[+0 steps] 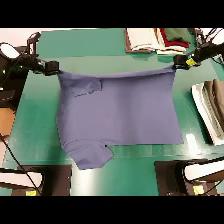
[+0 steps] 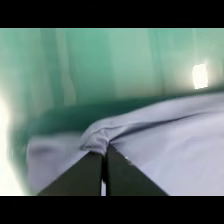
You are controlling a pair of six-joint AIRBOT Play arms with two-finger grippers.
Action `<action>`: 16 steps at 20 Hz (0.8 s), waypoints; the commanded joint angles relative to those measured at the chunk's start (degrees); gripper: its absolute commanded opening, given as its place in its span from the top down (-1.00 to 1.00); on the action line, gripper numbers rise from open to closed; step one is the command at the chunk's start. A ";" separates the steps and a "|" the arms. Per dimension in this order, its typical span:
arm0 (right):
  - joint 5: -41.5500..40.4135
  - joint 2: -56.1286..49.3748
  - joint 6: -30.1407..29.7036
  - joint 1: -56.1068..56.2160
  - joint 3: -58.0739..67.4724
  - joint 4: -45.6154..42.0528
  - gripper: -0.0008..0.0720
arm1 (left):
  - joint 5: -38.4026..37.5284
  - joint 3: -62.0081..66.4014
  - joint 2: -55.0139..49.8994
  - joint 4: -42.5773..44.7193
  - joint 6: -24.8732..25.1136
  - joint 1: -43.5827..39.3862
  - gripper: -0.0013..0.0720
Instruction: Fold the shirts.
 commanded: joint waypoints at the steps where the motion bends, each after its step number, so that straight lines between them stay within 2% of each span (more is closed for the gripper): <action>1: 1.55 2.03 -0.61 -0.35 -3.26 -4.61 0.93 | -8.09 -1.70 -0.55 2.21 -0.04 0.24 0.89; 6: -1.77 7.10 -0.59 -0.59 -17.68 -5.70 0.93 | -8.39 -11.74 -0.52 1.42 -0.20 -0.37 0.89; 11: -3.48 9.46 -0.28 -0.57 -25.18 -5.20 0.93 | -7.13 -16.33 -0.55 1.62 -0.52 -3.23 0.88; 12: -3.48 9.79 -0.24 -0.57 -25.75 -5.20 0.86 | -6.82 -16.31 -0.46 1.57 -1.66 -3.30 0.30; 13: -3.48 10.16 -0.24 -0.59 -25.92 -5.25 0.35 | -6.75 -16.17 -0.33 1.62 -3.02 -3.28 -0.44; 14: -3.37 10.64 -0.24 -0.59 -25.68 -5.25 -0.17 | -7.34 -15.72 -0.02 2.01 -4.63 -3.04 -0.51; 16: -2.56 12.72 -0.26 -0.59 -24.70 -5.22 -0.17 | -10.49 -15.23 2.38 2.91 -4.87 -2.34 -0.51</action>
